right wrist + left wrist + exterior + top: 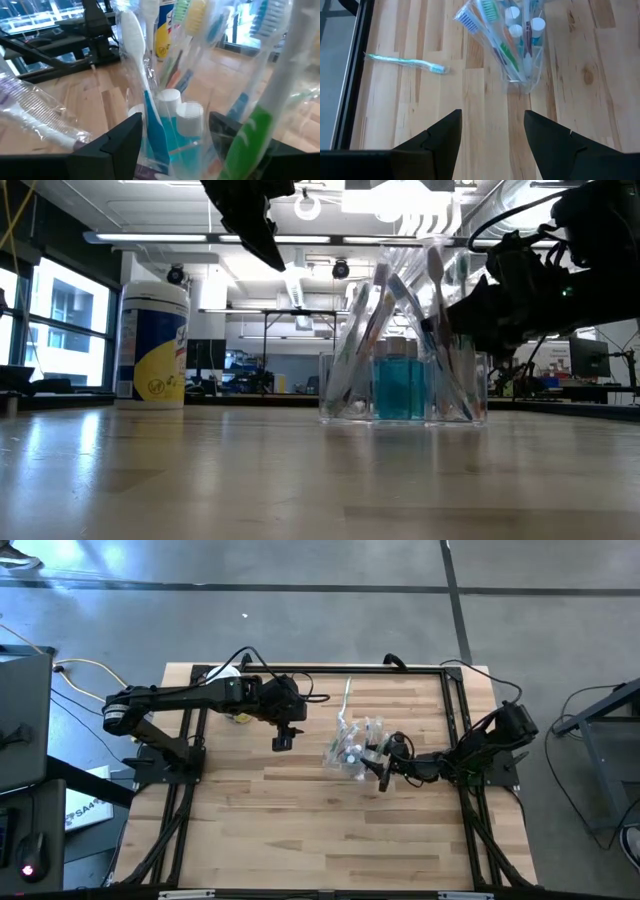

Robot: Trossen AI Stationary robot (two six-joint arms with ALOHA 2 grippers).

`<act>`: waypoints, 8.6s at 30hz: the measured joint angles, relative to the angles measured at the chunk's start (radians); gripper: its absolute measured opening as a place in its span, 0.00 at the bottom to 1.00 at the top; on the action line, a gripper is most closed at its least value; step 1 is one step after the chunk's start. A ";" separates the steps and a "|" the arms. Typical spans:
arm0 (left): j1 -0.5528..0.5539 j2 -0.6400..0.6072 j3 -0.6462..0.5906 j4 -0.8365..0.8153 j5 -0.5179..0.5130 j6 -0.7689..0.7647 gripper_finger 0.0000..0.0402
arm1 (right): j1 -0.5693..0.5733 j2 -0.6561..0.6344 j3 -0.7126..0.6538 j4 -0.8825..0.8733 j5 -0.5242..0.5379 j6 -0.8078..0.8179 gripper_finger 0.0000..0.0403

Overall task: Pick & Place toothbrushing station
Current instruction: Put the green toothbrush into the left section of the transparent organizer

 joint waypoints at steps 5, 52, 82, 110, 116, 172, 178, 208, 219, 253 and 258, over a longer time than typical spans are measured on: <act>0.000 0.000 0.000 -0.001 0.000 0.000 0.53 | 0.000 0.000 0.000 0.001 0.015 0.000 0.55; 0.000 0.000 0.000 -0.005 0.000 0.000 0.53 | 0.000 -0.301 0.026 0.104 0.084 -0.419 0.55; 0.313 0.011 0.001 0.234 0.178 0.280 0.53 | 0.265 -0.669 0.208 -0.258 0.233 -0.788 0.55; 0.466 0.572 0.627 0.073 0.272 -0.187 0.53 | 0.275 -0.795 0.211 -0.272 0.634 -1.070 0.55; 0.445 0.624 0.749 -0.002 0.247 -0.404 0.53 | 0.275 -0.797 0.211 -0.271 0.692 -1.107 0.55; 0.340 0.914 0.747 0.077 0.055 -0.721 0.53 | 0.275 -0.796 0.211 -0.373 0.702 -1.119 0.55; 0.326 0.914 0.747 0.062 0.041 -0.736 0.53 | 0.275 -0.796 0.211 -0.376 0.704 -1.117 0.55; 0.340 0.925 0.784 0.016 0.210 -0.714 0.41 | 0.275 -0.813 0.211 -0.353 0.685 -1.137 0.55; 0.300 0.794 0.959 -0.336 0.202 -0.535 0.41 | 0.249 -0.869 0.389 -0.431 0.587 -1.339 0.55; 0.017 0.366 0.960 -0.793 -0.265 -0.567 0.41 | -1.073 -0.303 1.233 -1.819 -0.903 -1.071 0.55; -0.024 0.334 0.934 -0.789 -0.312 -0.625 0.41 | -1.109 -0.155 1.262 -1.880 -0.956 -1.265 0.55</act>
